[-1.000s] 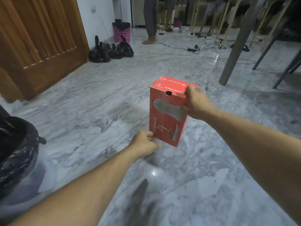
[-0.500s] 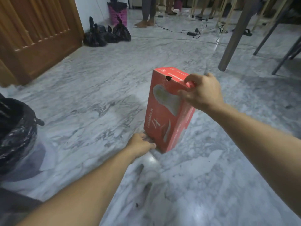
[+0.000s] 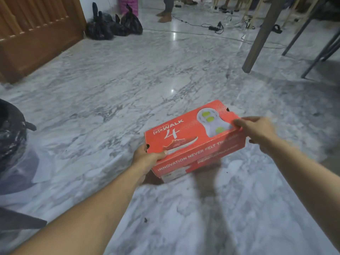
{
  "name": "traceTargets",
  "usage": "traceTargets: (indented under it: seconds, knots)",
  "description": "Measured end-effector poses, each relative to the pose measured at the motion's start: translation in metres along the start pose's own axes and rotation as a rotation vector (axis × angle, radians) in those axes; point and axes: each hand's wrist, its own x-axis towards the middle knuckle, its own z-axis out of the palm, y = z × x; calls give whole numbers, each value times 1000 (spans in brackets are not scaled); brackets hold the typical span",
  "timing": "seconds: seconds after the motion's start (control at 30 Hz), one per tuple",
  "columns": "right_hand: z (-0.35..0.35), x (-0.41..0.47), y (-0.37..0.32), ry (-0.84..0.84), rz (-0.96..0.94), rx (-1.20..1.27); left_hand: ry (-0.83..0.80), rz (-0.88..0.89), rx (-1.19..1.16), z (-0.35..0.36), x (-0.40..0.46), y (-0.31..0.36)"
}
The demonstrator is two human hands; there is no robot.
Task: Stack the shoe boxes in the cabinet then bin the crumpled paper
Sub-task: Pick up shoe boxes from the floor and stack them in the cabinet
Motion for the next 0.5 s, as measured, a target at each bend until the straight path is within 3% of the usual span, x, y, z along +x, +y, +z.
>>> traceTargets:
  seconds: [0.27,0.5]
  knots:
    - [22,-17,69,-332,69,-4,17,30,82,-22,0,-25]
    - [43,-35,78,-381,-68,-39,-99,65,136,-24,-11,-34]
